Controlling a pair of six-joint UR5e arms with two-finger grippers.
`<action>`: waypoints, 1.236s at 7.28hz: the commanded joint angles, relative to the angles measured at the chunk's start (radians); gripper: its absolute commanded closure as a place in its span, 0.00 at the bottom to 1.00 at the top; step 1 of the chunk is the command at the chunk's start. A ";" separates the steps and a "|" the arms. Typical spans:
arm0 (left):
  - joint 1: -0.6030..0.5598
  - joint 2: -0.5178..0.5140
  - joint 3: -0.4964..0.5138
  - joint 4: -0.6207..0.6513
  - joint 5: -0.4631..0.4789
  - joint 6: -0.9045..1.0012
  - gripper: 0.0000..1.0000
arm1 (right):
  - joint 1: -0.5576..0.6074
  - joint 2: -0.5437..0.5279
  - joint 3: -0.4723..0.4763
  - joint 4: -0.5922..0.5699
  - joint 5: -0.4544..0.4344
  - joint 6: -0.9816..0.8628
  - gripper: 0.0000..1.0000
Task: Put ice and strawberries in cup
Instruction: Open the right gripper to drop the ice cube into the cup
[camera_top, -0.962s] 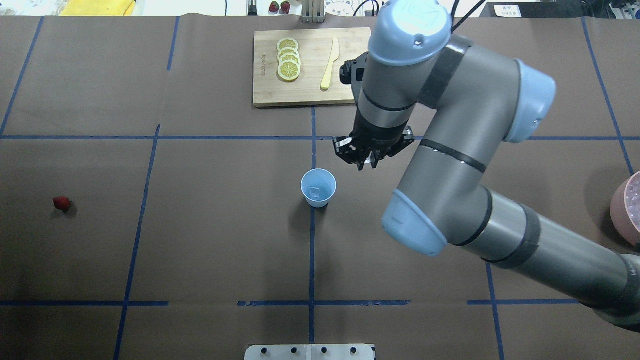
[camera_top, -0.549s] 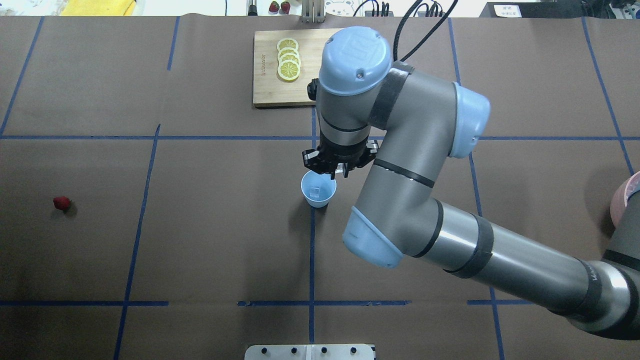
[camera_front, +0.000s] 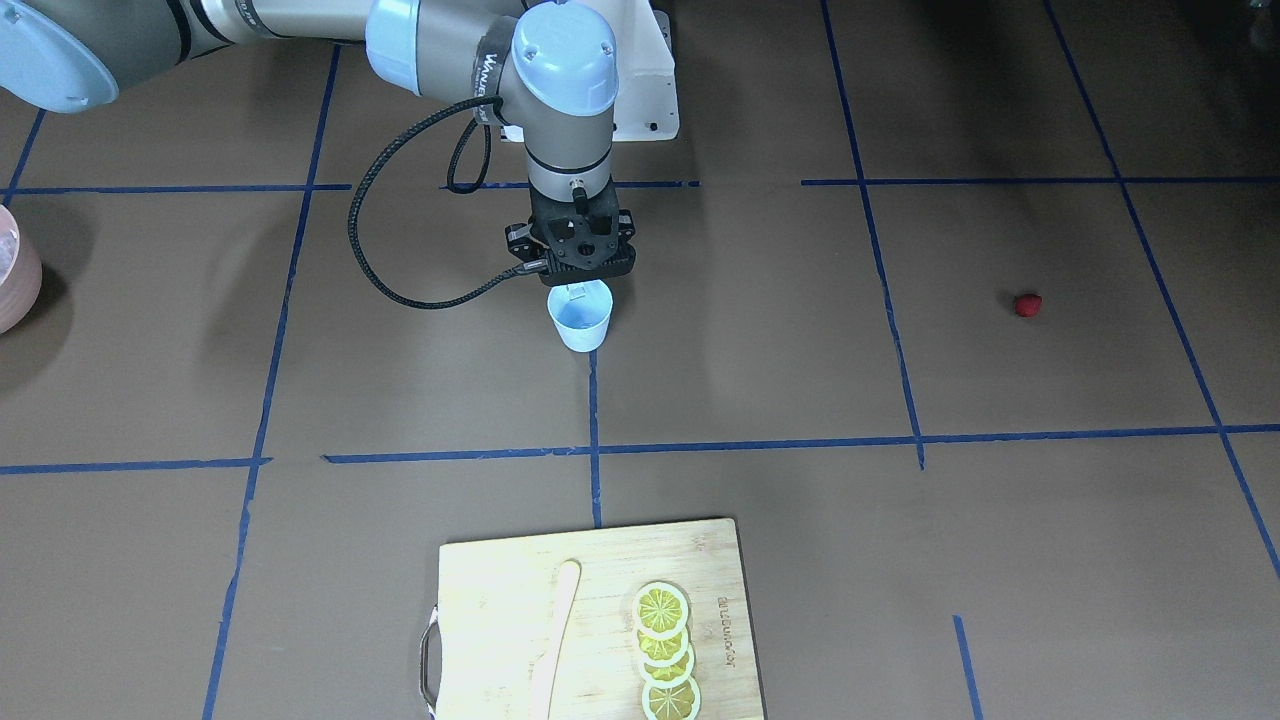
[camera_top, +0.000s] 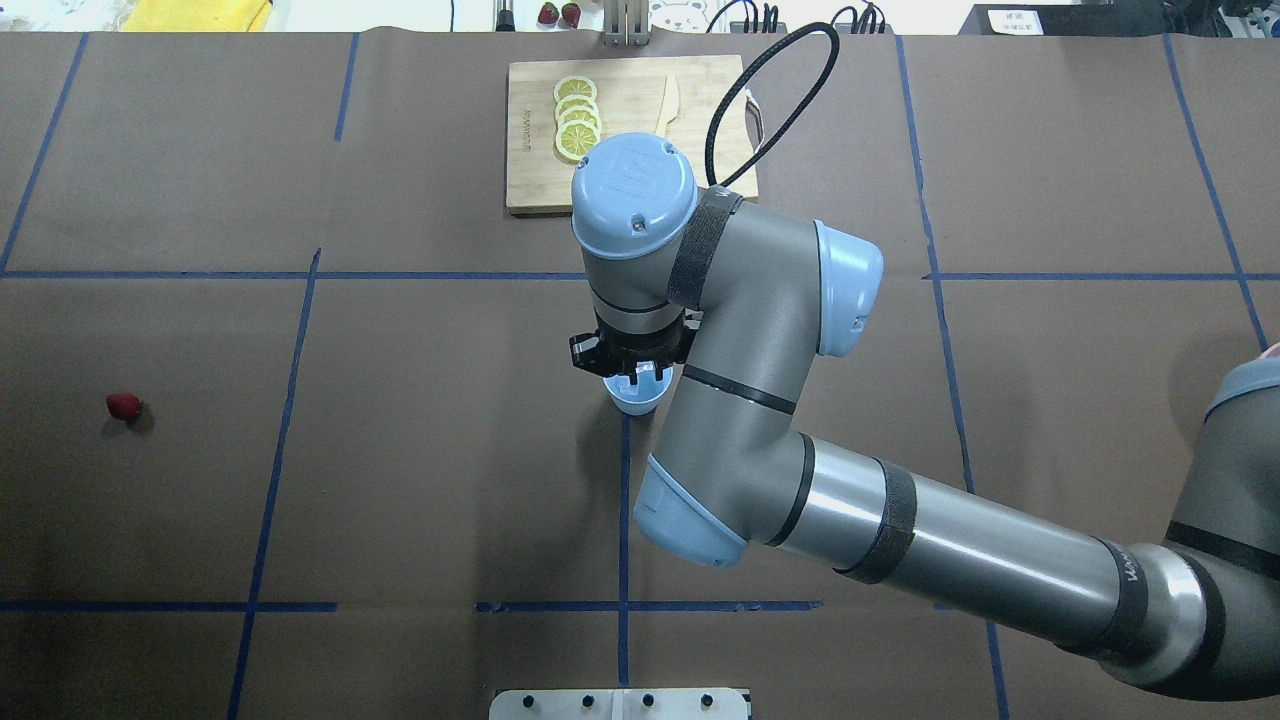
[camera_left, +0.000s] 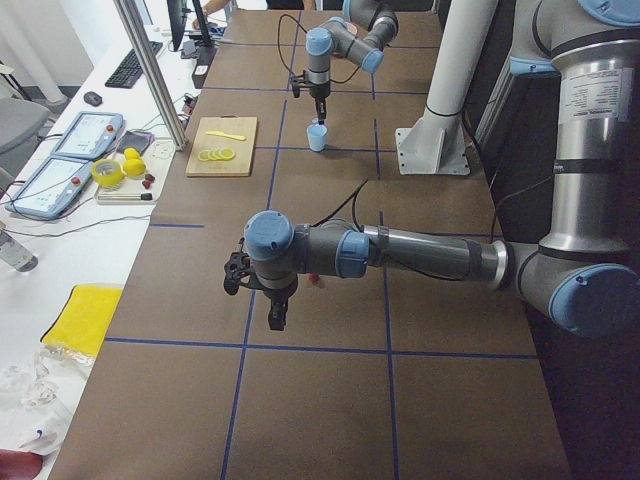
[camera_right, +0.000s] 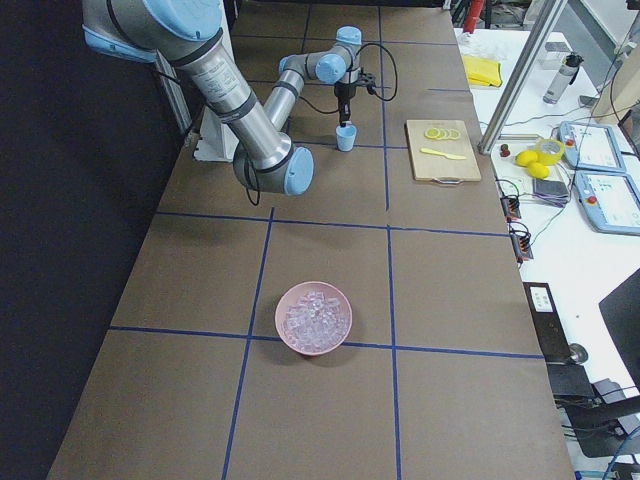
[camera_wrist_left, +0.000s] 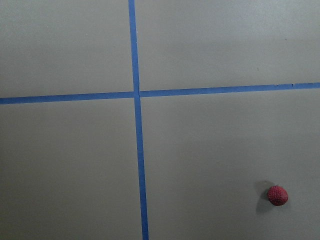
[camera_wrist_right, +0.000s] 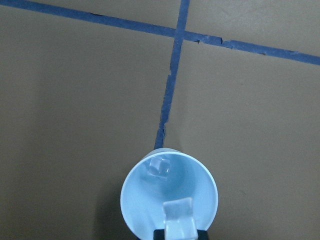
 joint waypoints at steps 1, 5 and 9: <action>0.000 0.000 0.001 0.000 0.000 0.000 0.00 | -0.001 0.002 -0.001 0.002 -0.002 0.000 0.42; 0.000 -0.006 0.003 0.003 0.000 -0.003 0.00 | -0.006 -0.009 0.011 0.025 -0.002 0.052 0.01; 0.000 -0.009 0.006 0.001 -0.001 -0.003 0.00 | 0.130 -0.232 0.378 -0.079 0.020 0.006 0.01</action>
